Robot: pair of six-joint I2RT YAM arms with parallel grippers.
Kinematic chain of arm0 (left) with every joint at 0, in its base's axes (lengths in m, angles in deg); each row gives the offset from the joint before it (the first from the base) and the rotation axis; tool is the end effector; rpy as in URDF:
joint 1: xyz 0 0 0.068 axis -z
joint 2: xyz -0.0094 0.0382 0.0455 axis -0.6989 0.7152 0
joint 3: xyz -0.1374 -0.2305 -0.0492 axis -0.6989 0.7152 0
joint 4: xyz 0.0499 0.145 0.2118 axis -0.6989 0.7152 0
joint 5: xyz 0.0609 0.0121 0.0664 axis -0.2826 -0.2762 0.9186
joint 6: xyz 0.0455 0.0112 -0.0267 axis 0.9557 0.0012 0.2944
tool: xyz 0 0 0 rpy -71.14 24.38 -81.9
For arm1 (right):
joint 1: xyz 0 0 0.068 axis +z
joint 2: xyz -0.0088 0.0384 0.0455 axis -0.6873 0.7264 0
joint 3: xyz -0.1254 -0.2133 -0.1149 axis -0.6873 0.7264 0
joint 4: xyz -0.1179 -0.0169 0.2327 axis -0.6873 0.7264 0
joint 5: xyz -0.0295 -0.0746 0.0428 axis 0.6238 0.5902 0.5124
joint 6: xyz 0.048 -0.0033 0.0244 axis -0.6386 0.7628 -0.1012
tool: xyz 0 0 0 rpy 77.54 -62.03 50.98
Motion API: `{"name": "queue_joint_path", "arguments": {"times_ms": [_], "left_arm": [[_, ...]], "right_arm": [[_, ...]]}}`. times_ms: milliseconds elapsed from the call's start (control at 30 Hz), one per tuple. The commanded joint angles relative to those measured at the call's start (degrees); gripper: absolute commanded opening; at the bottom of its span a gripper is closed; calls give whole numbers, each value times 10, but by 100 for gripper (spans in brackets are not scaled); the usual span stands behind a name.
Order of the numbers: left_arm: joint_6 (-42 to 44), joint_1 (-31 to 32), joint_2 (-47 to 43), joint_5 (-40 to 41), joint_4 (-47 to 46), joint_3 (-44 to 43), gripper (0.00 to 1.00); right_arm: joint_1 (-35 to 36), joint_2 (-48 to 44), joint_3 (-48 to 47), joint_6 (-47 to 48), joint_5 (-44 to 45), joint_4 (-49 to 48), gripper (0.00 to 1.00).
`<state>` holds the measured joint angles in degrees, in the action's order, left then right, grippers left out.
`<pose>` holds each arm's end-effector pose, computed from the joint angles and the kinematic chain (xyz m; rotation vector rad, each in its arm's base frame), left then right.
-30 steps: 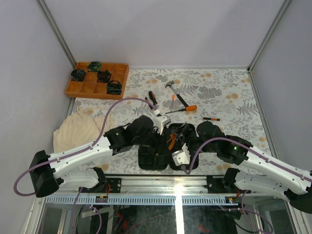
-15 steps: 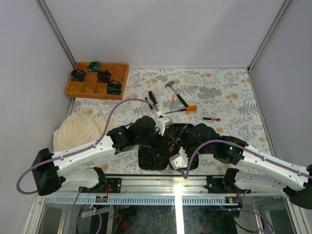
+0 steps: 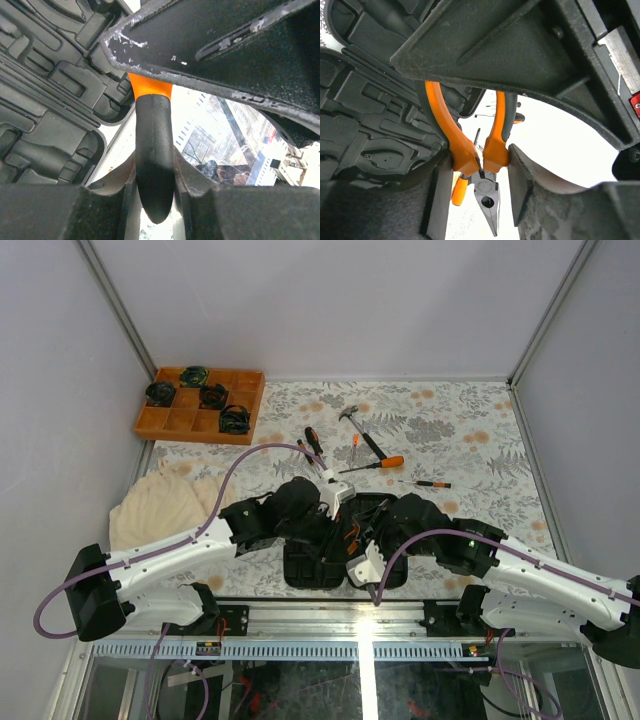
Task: Sort the tools into containers
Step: Pick up the pliers at the center of the board.
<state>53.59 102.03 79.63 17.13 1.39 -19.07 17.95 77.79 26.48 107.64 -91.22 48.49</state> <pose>0.1262 -0.2275 0.2780 0.9127 2.3243 -1.2051 0.0913 0.1777 0.3006 -2.0056 0.6935 -0.0036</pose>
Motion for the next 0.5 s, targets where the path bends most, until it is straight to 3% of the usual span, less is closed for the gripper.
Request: {"name": "queue_joint_path", "arguments": {"times_ms": [0, 167, 367, 467], "left_arm": [[13, 0, -2, -18, -23, -25, 0], [13, -1, -7, 3, -23, -25, 4], [9, -1, -50, 61, -29, -19, 52], [6, -2, -81, 98, -25, -15, 61]], "right_arm": [[5, -2, -7, -1, 2, -17, 42], [5, -4, -6, -15, -4, -15, 25], [5, -16, 2, -54, -8, -31, 16], [4, -23, 5, -91, 0, -45, 15]]}}
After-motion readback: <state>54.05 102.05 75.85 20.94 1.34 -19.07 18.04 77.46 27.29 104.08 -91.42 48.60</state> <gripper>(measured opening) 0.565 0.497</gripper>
